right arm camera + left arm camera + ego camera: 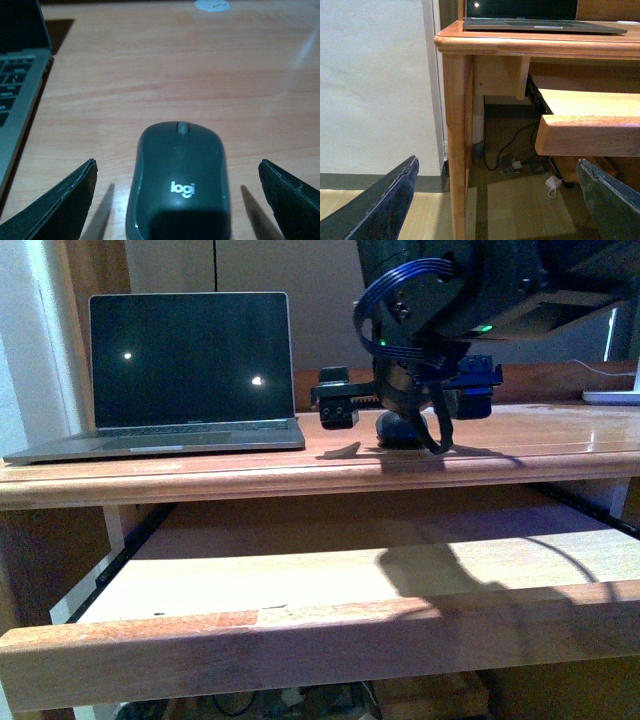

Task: Place mouse

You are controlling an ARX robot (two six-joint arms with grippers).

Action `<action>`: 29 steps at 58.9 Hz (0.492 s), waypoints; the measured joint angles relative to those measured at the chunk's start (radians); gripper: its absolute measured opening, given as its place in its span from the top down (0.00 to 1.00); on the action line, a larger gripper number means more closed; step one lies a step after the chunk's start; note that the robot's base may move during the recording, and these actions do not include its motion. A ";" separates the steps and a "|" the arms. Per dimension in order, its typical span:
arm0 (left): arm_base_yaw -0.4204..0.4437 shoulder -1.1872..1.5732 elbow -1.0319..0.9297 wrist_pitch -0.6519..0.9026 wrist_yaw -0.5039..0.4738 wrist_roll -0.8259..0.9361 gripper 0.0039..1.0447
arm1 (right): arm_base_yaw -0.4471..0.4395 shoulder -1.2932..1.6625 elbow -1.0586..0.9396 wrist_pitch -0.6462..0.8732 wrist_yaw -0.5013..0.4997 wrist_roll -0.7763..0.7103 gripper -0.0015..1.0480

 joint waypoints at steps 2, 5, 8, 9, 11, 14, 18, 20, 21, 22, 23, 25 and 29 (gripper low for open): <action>0.000 0.000 0.000 0.000 0.000 0.000 0.07 | -0.011 -0.031 -0.038 0.034 -0.021 0.004 0.07; 0.000 0.000 0.000 0.000 0.000 0.000 0.07 | -0.035 -0.098 -0.114 0.096 -0.067 0.020 0.07; 0.000 0.000 0.000 0.000 0.000 0.000 0.07 | -0.065 -0.181 -0.200 0.148 -0.122 0.030 0.07; 0.000 0.000 0.000 0.000 0.000 0.000 0.07 | -0.071 -0.200 -0.219 0.158 -0.133 0.031 0.07; 0.000 0.000 0.000 0.000 0.000 0.000 0.07 | -0.090 -0.258 -0.278 0.193 -0.164 0.031 0.07; 0.000 0.000 0.000 0.000 0.000 0.000 0.07 | -0.137 -0.403 -0.431 0.275 -0.264 0.026 0.07; 0.000 0.000 0.000 0.000 0.000 0.000 0.07 | -0.178 -0.531 -0.573 0.321 -0.365 0.027 0.07; 0.000 0.000 0.000 0.000 0.000 0.000 0.07 | -0.203 -0.612 -0.674 0.356 -0.441 0.016 0.07; 0.000 0.000 0.000 0.000 0.000 0.000 0.07 | -0.216 -0.650 -0.725 0.372 -0.481 0.011 0.07; 0.000 0.000 0.000 0.000 0.000 0.000 0.07 | -0.229 -0.686 -0.776 0.386 -0.518 0.004 0.07; 0.000 0.000 0.000 0.000 0.000 0.000 0.07 | -0.248 -0.740 -0.853 0.401 -0.575 -0.010 0.07; 0.000 0.000 0.000 0.000 0.000 0.000 0.07 | -0.274 -0.805 -0.956 0.419 -0.632 -0.034 0.07; 0.000 0.000 0.000 0.000 0.000 0.000 0.07 | -0.327 -0.903 -1.120 0.431 -0.708 -0.044 0.07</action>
